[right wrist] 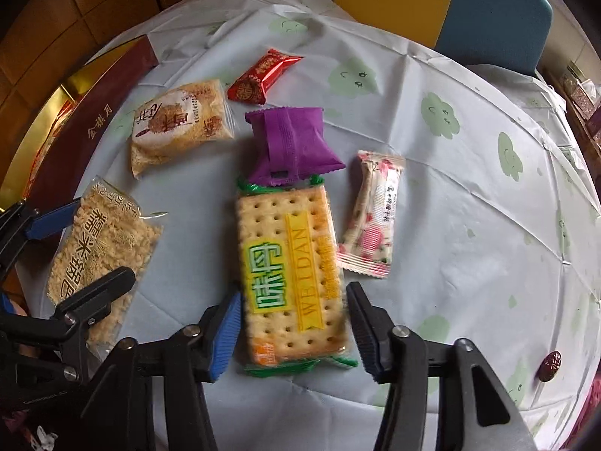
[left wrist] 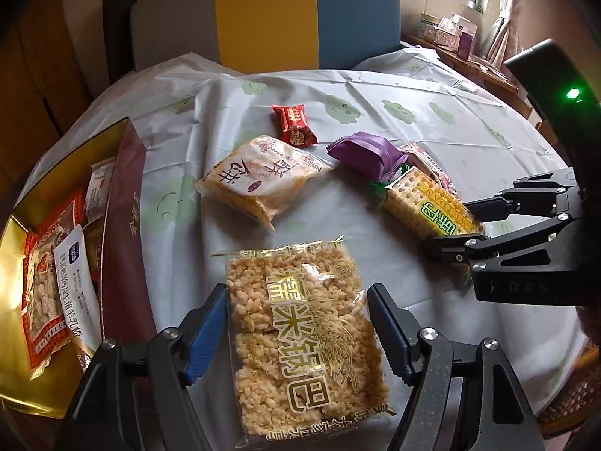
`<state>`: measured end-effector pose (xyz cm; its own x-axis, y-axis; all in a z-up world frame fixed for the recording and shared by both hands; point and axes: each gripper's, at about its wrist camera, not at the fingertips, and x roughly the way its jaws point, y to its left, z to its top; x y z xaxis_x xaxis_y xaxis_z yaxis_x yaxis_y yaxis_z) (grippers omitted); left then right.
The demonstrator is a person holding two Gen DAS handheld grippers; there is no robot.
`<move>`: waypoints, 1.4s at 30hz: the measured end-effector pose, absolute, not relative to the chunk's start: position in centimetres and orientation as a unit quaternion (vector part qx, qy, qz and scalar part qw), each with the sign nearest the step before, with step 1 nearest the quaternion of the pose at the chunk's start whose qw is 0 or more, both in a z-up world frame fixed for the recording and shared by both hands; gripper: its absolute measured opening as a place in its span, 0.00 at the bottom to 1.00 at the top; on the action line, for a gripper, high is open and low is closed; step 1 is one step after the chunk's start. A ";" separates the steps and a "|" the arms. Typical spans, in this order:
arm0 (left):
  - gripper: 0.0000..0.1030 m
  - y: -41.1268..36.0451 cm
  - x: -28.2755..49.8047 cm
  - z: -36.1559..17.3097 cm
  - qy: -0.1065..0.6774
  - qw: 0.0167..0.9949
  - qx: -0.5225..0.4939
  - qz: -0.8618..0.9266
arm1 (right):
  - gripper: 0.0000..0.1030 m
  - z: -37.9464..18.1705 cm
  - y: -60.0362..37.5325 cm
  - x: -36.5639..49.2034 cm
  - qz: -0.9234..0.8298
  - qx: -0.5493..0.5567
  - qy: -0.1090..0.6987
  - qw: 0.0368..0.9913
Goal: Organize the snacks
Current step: 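Lift the rice crisp bag off the table with the left gripper, then carry the rice crisp bag into the gold tray and open the left gripper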
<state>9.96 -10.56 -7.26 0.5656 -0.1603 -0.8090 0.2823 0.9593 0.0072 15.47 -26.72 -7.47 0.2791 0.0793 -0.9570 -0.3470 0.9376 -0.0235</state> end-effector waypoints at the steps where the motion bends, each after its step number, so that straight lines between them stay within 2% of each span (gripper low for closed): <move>1: 0.72 -10.6 9.8 -7.2 0.446 0.883 0.068 -0.125 | 0.48 -7.4 -26.7 15.4 0.136 -0.117 0.584 0.792; 21: 0.70 -9.6 6.1 -2.8 0.400 0.904 0.055 -0.140 | 0.48 -7.9 -26.3 14.8 0.144 -0.131 0.574 0.796; 22: 0.66 -9.5 5.9 -2.5 0.397 0.905 0.055 -0.140 | 0.48 -7.9 -26.3 14.8 0.144 -0.131 0.574 0.796; 24: 0.29 -9.3 5.8 -2.0 0.394 0.908 0.058 -0.132 | 0.48 -7.8 -26.4 15.0 0.144 -0.134 0.573 0.796; 25: 0.29 -9.1 5.9 -1.8 0.396 0.907 0.054 -0.133 | 0.48 -7.6 -26.4 15.0 0.144 -0.134 0.573 0.796; 31: 0.29 -8.6 6.9 -3.5 0.430 0.890 0.045 -0.146 | 0.48 -7.7 -26.2 14.7 0.145 -0.144 0.568 0.797; 33: 0.41 -8.6 6.8 -3.9 0.441 0.884 0.031 -0.153 | 0.48 -7.7 -26.3 14.7 0.145 -0.142 0.568 0.798; 36: 0.53 -8.7 6.7 -4.2 0.448 0.880 0.028 -0.156 | 0.48 -7.7 -26.3 14.6 0.145 -0.144 0.567 0.798; 39: 0.62 -9.0 7.0 -4.6 0.464 0.870 0.018 -0.164 | 0.48 -7.7 -26.3 14.6 0.145 -0.143 0.568 0.797; 42: 0.67 -9.8 7.6 -5.1 0.486 0.858 0.010 -0.168 | 0.48 -7.7 -26.3 14.8 0.145 -0.141 0.570 0.796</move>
<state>7.61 -9.80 -5.11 0.4718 -0.2781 -0.8367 0.2970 0.9436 -0.1461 14.76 -26.34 -7.67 0.3085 0.0695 -0.9487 -0.3916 0.9182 -0.0601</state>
